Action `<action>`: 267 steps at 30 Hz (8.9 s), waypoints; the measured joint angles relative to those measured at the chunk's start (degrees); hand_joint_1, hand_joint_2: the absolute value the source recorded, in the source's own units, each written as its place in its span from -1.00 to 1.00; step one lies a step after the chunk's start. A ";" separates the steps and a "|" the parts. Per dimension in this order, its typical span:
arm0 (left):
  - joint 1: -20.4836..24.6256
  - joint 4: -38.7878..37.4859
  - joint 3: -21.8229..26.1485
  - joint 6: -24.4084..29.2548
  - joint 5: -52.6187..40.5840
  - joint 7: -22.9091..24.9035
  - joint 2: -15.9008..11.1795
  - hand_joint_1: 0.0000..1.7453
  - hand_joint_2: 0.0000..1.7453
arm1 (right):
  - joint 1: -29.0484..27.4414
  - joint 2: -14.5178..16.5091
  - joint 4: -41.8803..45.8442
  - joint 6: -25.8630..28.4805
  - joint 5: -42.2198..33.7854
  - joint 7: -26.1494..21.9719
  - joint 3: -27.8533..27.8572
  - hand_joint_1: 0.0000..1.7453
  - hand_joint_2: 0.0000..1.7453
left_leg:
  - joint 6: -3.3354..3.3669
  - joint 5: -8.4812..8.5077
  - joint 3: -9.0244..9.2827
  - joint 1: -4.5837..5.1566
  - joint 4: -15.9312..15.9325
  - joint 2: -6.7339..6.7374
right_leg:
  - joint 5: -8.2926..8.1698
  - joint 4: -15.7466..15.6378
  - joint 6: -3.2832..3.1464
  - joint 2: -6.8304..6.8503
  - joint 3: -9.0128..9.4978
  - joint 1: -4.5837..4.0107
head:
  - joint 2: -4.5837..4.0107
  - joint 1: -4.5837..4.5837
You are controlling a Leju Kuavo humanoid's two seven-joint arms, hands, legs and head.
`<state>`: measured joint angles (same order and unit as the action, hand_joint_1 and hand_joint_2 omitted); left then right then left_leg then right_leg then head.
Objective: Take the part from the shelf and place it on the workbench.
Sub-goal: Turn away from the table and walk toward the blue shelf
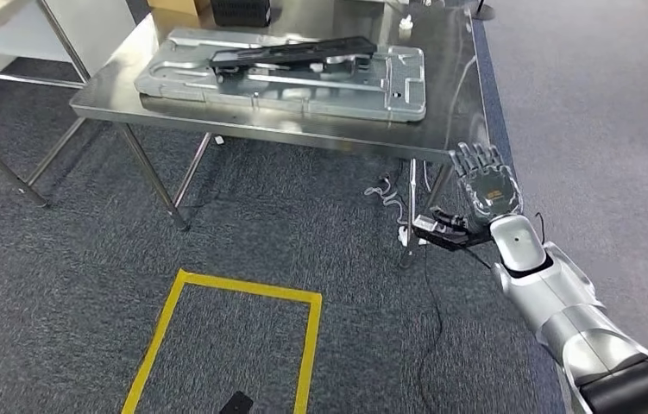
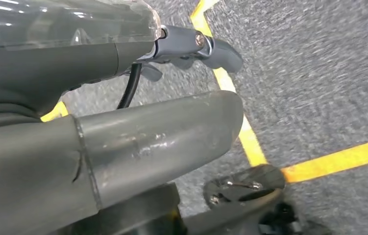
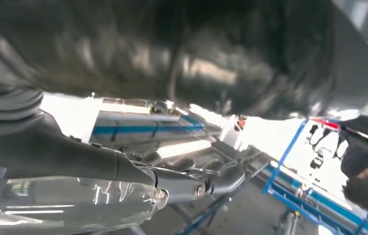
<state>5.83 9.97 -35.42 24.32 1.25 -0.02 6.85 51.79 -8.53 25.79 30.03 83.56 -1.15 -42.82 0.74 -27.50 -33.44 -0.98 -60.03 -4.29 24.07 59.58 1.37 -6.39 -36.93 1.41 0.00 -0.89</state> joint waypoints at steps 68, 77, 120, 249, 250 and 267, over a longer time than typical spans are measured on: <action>-3.36 -0.51 6.57 5.76 6.33 2.34 -0.10 -1.00 -1.00 | -50.38 13.91 -15.71 -14.68 -51.71 8.85 44.71 -1.00 -1.00 | 2.11 -0.06 3.34 0.06 2.94 4.57 | 7.79 10.37 1.04 5.53 -2.87 -0.34 | 0.00 0.94; -3.06 -0.55 6.64 6.50 6.16 2.35 -0.32 -1.00 -1.00 | -50.10 14.22 -15.72 -14.67 -51.92 8.16 45.87 -1.00 -1.00 | -0.18 -1.43 4.39 0.49 2.69 10.27 | 2.53 -0.73 0.08 9.85 3.57 -0.39 | 0.00 0.75; -2.96 -0.67 7.15 6.95 7.43 3.23 -1.27 -1.00 -1.00 | -49.79 14.63 -15.78 -14.87 -51.78 9.11 48.31 -1.00 -1.00 | 0.13 -2.40 2.33 0.12 -1.82 1.85 | 1.56 -0.26 -1.93 1.19 2.61 -0.77 | 0.00 0.76; -2.76 -0.94 7.11 7.17 6.99 4.43 -0.03 -1.00 -1.00 | -50.19 14.44 -15.80 -14.73 -52.53 9.91 52.00 -1.00 -1.00 | 1.13 -0.33 3.61 0.51 2.97 1.15 | 1.97 -0.22 -1.00 -0.42 2.64 -0.57 | 0.00 1.63; -2.77 -0.94 7.11 7.19 7.00 4.42 0.00 -1.00 -1.00 | -50.22 14.40 -15.80 -14.73 -52.54 9.91 52.05 -1.00 -1.00 | 1.39 0.04 3.85 0.34 3.51 1.88 | 2.66 0.75 -0.77 0.72 2.13 -0.68 | 0.00 1.70; -2.63 -0.94 7.11 7.22 7.02 4.26 0.26 -1.00 -1.00 | -49.96 14.39 -15.78 -14.62 -52.29 10.03 52.21 -1.00 -1.00 | -1.62 -5.88 2.70 0.31 -3.16 6.65 | 2.58 -0.26 -2.16 7.16 3.26 -0.02 | 0.00 1.80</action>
<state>3.21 9.03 -28.30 31.54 8.26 4.25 7.10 1.83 5.86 10.01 15.41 31.28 8.87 9.38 -0.89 -33.38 -30.74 -0.67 -63.18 2.36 26.65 59.32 -0.80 0.76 -33.67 1.39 0.00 0.91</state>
